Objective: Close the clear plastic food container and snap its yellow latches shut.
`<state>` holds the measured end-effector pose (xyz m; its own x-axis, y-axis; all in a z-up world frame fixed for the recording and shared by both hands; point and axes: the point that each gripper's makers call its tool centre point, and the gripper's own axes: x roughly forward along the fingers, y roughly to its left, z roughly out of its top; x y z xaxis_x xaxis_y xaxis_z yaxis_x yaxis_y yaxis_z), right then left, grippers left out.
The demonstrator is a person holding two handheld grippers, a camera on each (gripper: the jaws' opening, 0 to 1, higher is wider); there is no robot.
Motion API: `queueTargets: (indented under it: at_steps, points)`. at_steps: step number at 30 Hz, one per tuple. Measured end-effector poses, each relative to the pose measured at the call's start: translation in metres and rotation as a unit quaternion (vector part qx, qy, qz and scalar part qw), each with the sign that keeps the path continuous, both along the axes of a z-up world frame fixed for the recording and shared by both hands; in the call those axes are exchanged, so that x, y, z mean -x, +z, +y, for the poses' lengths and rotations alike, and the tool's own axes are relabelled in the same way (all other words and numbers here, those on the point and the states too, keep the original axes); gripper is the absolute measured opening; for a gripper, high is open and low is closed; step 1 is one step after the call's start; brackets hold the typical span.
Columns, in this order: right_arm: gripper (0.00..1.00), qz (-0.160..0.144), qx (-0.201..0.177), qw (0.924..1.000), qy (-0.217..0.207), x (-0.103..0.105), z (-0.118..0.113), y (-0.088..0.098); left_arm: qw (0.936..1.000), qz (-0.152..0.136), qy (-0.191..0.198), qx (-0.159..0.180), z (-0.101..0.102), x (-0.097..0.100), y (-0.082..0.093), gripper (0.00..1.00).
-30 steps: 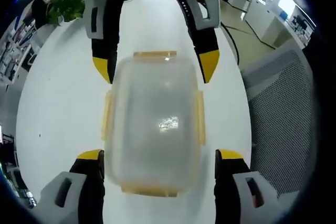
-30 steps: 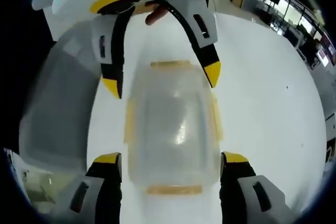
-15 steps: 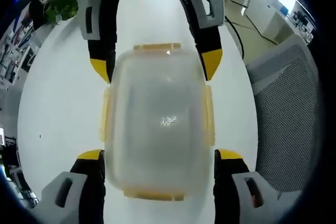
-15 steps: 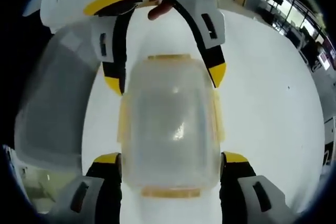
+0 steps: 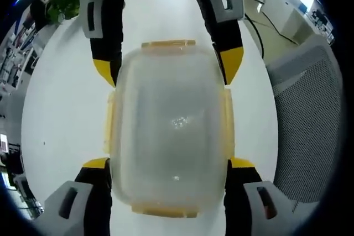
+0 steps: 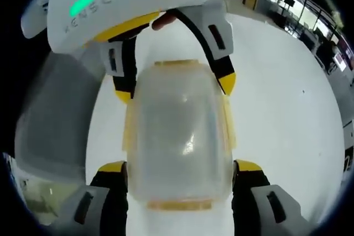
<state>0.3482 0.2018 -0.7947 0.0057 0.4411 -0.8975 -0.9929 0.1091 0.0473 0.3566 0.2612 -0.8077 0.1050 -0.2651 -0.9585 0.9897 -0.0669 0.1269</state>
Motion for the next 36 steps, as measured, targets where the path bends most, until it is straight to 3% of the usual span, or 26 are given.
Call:
queueTargets:
  at_steps: [23,36]
  points:
    - [0.78,-0.004,0.005,1.0,0.002,0.0,0.001,-0.001,1.0,0.0,0.009,0.001,0.002,0.0,0.0,0.83]
    - [0.78,-0.01,-0.009,0.9999,0.007,0.004,0.017,-0.002,0.9999,0.001,0.013,-0.009,0.018,0.004,-0.002,0.83]
